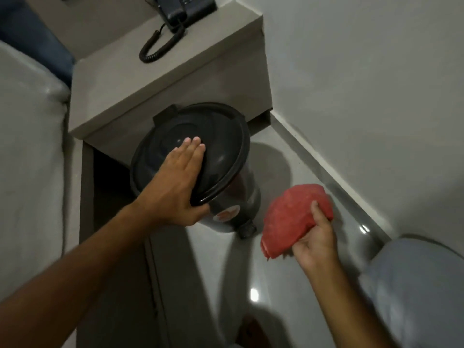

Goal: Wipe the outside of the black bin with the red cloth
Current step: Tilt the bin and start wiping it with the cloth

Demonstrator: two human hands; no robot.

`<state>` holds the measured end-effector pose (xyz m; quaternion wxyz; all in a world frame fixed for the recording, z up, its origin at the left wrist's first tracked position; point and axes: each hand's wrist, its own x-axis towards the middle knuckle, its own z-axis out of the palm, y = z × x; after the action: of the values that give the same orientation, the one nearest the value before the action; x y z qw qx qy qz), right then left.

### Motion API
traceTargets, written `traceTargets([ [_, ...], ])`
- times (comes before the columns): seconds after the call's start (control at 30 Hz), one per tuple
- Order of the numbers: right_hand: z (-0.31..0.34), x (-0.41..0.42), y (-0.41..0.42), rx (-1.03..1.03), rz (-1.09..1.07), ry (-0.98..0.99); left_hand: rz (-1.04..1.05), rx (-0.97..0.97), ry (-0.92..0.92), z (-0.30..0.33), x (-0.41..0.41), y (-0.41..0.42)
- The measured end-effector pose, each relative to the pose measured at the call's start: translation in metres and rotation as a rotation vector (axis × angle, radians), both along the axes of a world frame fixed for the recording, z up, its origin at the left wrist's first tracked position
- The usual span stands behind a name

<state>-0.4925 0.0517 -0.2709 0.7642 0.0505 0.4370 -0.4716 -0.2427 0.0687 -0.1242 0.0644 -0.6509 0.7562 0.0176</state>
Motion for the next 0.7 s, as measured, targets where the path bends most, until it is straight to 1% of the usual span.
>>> traceTargets([
  [0.1, 0.001, 0.000, 0.000, -0.055, -0.014, 0.077, 0.014, -0.032, 0.089, 0.019, 0.006, -0.006],
  [0.2, 0.016, -0.001, -0.007, -0.174, 0.009, 0.244, 0.095, -0.113, 0.243, 0.035, 0.014, -0.004],
  [0.27, 0.024, 0.000, -0.015, -0.282, 0.076, 0.381, 0.118, -0.140, 0.343, 0.038, 0.018, 0.004],
  [0.37, 0.038, 0.013, -0.029, -0.482, 0.205, 0.532, 0.139, -0.131, 0.432, 0.033, 0.030, 0.018],
  [0.43, 0.044, 0.030, -0.042, -0.590, 0.284, 0.613, 0.167, -0.139, 0.441, 0.032, 0.041, 0.024],
  [0.53, 0.056, 0.063, -0.057, -0.781, 0.442, 0.716, 0.206, -0.147, 0.393, 0.032, 0.045, 0.026],
  [0.6, 0.070, 0.087, -0.064, -0.895, 0.524, 0.790, 0.180, -0.146, 0.355, 0.028, 0.038, 0.022],
  [0.7, 0.095, 0.117, -0.071, -1.061, 0.412, 0.851, 0.161, -0.137, 0.297, 0.024, 0.035, 0.016],
])
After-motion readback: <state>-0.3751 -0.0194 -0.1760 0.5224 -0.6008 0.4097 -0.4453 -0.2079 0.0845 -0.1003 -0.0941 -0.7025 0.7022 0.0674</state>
